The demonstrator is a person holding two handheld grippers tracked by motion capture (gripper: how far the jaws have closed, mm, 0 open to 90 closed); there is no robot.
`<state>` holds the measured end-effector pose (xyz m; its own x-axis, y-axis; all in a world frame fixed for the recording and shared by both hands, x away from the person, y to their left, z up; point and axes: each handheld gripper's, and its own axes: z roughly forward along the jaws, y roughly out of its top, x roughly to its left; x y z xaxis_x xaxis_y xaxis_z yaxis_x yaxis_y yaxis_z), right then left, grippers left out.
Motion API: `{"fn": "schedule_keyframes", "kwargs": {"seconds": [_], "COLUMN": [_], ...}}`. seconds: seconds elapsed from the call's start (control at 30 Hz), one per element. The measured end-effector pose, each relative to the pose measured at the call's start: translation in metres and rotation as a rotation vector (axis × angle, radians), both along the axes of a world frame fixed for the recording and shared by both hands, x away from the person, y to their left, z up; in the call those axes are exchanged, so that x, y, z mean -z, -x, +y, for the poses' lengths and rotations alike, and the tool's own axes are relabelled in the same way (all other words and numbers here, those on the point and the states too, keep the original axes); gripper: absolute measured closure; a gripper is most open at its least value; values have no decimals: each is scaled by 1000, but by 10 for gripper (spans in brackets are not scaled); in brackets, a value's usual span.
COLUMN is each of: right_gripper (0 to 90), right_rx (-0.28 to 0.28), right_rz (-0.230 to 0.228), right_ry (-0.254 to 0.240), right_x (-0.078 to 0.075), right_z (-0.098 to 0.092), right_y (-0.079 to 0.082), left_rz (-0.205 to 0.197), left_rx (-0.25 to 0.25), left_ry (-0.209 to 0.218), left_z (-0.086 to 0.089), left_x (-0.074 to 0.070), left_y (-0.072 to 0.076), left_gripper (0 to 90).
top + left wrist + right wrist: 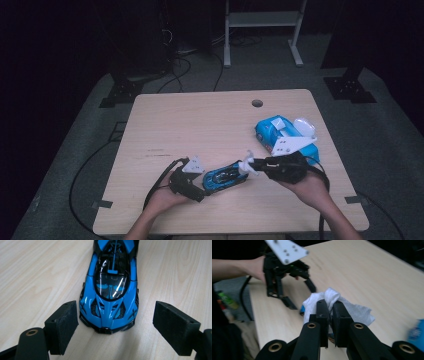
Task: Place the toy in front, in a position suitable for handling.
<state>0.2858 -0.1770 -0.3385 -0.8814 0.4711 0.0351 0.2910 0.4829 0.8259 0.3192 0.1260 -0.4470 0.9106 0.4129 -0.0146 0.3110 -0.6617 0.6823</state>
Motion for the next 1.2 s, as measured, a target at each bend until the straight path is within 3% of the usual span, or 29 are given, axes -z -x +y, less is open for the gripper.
{"fn": "schedule_keyframes", "kwargs": {"seconds": [0.07,0.2,0.27,0.33,0.47,0.53,0.6,0.83,1.0,1.1,1.2], "right_gripper": [836,835,834,833,822,797,749,608,607,627,679], "right_rx": [-36,-47,-22,-2,0,-16,-25,-18,-1,16,23], "right_rz": [73,101,101,63,52,-1,-9,-22,-43,-45,-44], "right_ry": [-64,-42,21,130,172,236,249,270,248,243,226], "right_x": [8,18,29,48,63,76,83,99,108,110,112], "right_z": [6,13,18,27,36,46,49,54,54,56,56], "right_y": [-6,-15,-24,-32,-34,-33,-33,-34,-31,-30,-28], "left_rz": [-3,5,7,7,12,11,2,-2,1,19,6], "left_rx": [1,3,-3,-9,-12,-10,-4,-10,1,-4,-8], "left_ry": [-5,-13,-11,-5,-2,-6,-10,-11,-35,-16,-20], "left_z": [-1,-1,-1,-1,-1,-2,-2,-1,-4,-4,-7], "left_x": [2,3,4,4,6,7,9,13,19,21,23], "left_y": [0,-1,-1,-1,-2,-3,-2,-5,-7,-10,-10], "left_gripper": [194,193,193,193,197,210,216,225,242,239,209]}}
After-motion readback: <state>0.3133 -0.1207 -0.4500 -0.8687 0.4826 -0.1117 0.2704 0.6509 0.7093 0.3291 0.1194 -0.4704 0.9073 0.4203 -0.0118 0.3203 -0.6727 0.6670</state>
